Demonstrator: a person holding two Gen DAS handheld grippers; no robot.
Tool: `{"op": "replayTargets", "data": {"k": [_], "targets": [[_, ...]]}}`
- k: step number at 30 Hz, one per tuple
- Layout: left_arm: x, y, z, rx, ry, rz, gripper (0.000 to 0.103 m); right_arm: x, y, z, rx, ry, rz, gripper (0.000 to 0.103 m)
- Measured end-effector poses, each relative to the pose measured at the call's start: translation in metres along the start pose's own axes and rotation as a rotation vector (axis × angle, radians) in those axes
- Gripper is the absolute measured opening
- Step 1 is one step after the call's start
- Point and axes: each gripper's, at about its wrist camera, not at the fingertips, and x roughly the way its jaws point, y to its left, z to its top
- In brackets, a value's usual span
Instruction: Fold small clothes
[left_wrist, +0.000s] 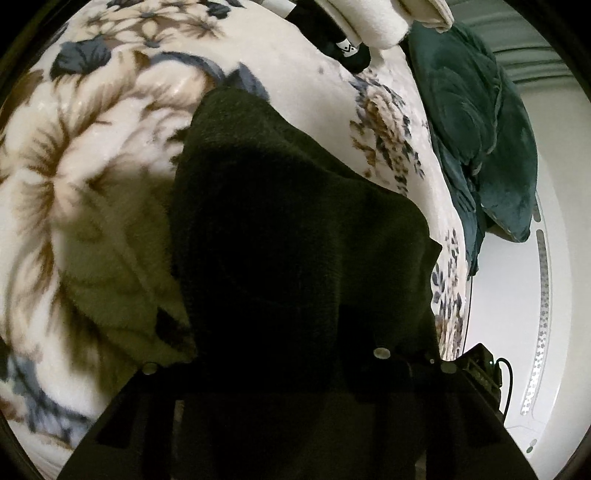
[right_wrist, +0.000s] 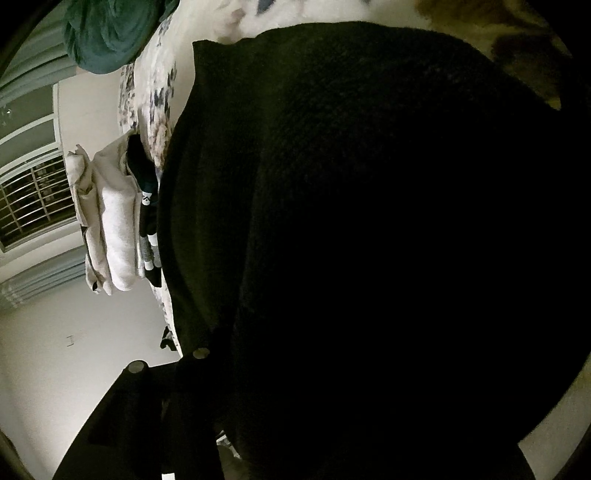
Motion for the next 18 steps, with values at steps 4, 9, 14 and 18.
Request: {"op": "replayTargets", "data": {"k": [4, 9, 14, 18], "targets": [[0.0, -0.001, 0.0, 0.006, 0.004, -0.004, 0.032, -0.001, 0.002, -0.001, -0.004, -0.01, -0.012, 0.044], [0.001, 0.006, 0.001, -0.02, 0.013, -0.052, 0.032, -0.002, 0.006, -0.001, -0.017, -0.013, -0.021, 0.042], [0.011, 0.034, 0.005, -0.104, 0.1, -0.262, 0.069, -0.01, -0.004, -0.003, 0.022, 0.06, 0.008, 0.046], [0.019, 0.029, 0.009, -0.111, 0.094, -0.261, 0.066, -0.005, -0.008, -0.003, 0.03, 0.067, 0.023, 0.058]]}}
